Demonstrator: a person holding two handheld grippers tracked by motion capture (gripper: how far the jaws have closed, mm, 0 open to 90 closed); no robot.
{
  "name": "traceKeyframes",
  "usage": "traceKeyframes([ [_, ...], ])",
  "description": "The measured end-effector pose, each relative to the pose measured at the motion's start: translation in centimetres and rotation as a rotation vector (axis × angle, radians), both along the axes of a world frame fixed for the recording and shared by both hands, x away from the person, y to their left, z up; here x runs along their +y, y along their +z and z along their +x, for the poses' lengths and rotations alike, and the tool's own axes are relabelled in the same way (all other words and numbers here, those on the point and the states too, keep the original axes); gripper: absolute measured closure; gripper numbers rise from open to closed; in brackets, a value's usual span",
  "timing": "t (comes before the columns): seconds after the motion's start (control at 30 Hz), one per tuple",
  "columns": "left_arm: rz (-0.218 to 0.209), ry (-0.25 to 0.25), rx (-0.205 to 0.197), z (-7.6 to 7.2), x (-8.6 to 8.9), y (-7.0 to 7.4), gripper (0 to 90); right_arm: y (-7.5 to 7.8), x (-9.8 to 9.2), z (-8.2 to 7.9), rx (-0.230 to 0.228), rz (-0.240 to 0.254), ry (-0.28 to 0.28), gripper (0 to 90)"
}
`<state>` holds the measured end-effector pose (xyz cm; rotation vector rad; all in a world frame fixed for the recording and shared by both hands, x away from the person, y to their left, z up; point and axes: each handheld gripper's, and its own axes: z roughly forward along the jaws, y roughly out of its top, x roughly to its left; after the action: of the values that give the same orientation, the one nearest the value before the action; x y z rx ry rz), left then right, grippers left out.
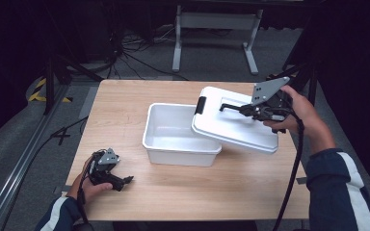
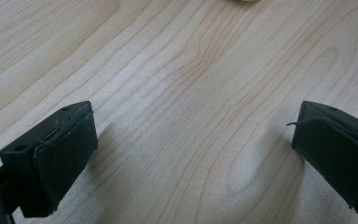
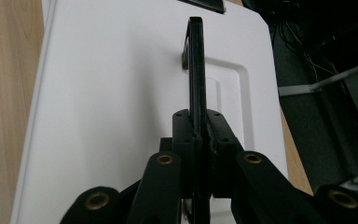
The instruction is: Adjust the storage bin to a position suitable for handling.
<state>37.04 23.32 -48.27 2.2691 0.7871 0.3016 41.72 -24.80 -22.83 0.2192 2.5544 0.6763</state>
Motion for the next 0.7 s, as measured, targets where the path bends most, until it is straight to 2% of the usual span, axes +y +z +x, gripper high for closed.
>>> traceKeyframes([
  [0.33, 0.003, -0.001, -0.001, 0.0, 0.0, 0.0, 0.5, -0.1, -3.5, -0.4, -0.006, 0.014, -0.055, 84.4],
  [0.43, 0.003, -0.001, -0.001, 0.0, 0.0, 0.0, 0.5, -0.3, -4.8, -0.6, -0.012, 0.022, -0.088, 84.4],
  [0.7, 0.002, -0.001, -0.001, 0.0, 0.0, 0.0, 0.5, -1.3, -7.0, -0.5, 0.005, 0.031, -0.129, 84.4],
])
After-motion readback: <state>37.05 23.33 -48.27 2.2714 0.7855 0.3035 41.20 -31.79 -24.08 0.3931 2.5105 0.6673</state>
